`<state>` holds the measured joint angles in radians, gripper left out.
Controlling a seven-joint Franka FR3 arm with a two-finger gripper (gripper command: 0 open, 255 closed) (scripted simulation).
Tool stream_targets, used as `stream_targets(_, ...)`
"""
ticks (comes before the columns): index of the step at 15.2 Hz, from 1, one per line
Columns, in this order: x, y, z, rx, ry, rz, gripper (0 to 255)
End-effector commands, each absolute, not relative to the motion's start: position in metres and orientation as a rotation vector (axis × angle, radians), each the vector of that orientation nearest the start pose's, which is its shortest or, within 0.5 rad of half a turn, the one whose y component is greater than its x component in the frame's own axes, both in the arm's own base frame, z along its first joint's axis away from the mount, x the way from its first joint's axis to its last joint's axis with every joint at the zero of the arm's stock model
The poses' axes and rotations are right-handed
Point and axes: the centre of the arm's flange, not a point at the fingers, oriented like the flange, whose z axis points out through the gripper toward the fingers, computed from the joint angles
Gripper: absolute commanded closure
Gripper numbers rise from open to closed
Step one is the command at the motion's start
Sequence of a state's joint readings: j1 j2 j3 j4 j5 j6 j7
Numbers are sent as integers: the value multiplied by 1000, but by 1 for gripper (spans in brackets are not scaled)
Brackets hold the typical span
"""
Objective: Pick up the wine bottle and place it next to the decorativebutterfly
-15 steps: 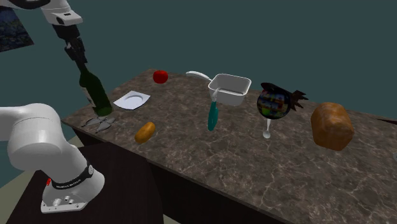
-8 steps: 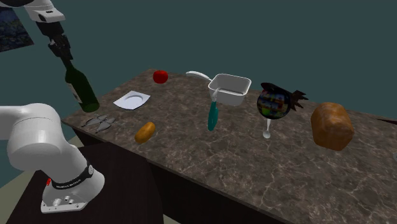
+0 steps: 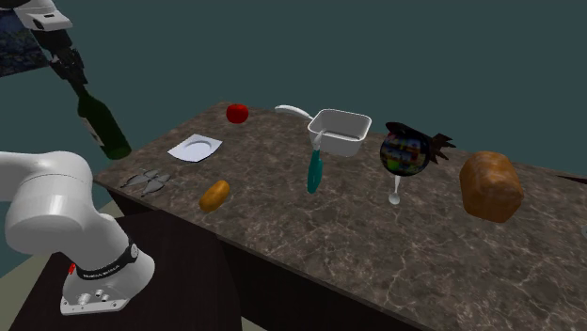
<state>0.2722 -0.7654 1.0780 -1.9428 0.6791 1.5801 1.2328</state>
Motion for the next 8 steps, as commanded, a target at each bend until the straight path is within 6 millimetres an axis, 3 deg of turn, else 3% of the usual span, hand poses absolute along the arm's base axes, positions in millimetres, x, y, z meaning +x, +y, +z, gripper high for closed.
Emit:
stream_targets(1,-122,501,568,-3084,-5,8,255)
stream_targets(3,-144,518,568,-3084,-5,8,255)
stream_targets(8,-144,518,542,-3084,-5,8,255)
